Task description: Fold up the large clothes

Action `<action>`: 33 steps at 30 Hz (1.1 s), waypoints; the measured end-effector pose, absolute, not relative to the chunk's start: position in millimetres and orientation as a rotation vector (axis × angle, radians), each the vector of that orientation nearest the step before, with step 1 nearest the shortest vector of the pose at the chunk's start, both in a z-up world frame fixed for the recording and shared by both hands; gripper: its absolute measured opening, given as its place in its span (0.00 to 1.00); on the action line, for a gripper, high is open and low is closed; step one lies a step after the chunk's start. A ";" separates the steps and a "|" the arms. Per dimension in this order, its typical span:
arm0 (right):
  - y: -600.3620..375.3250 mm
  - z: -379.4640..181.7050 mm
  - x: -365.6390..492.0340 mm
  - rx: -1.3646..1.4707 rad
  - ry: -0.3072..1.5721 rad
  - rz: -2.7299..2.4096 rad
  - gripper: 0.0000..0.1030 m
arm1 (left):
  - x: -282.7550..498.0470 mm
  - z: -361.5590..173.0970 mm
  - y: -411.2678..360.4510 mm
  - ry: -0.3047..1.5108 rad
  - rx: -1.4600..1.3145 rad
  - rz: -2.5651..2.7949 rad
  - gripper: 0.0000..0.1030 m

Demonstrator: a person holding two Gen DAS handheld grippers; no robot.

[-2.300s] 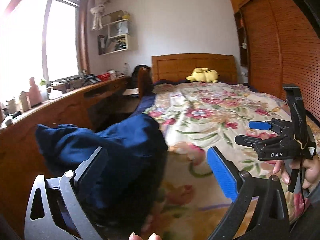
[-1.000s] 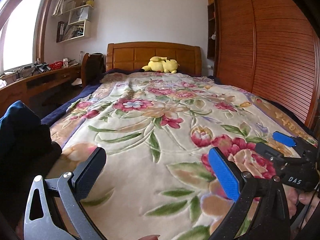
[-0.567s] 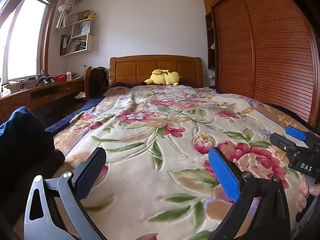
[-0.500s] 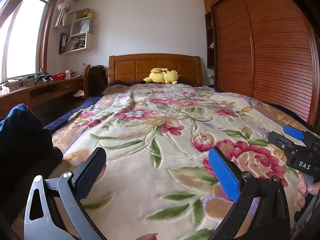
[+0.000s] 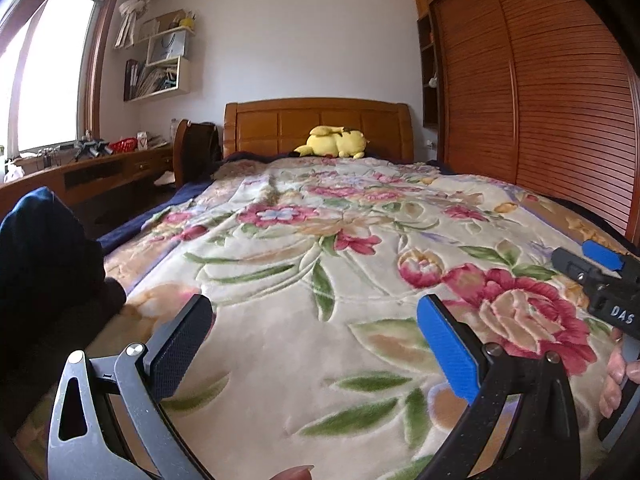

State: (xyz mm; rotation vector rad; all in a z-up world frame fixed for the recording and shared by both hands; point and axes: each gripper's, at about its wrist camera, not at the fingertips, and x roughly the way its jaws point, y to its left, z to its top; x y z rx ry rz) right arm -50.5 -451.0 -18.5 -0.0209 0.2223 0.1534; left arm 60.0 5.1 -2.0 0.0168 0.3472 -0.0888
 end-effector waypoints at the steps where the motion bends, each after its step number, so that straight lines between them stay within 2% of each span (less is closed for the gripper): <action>1: -451.3 -18.7 -50.4 -0.022 0.221 0.155 0.84 | 60.1 -2.1 5.5 0.348 0.015 -0.090 1.00; 33: -451.4 -23.8 -48.0 -0.037 0.219 0.165 0.84 | 60.6 -4.4 7.0 0.348 0.014 -0.089 1.00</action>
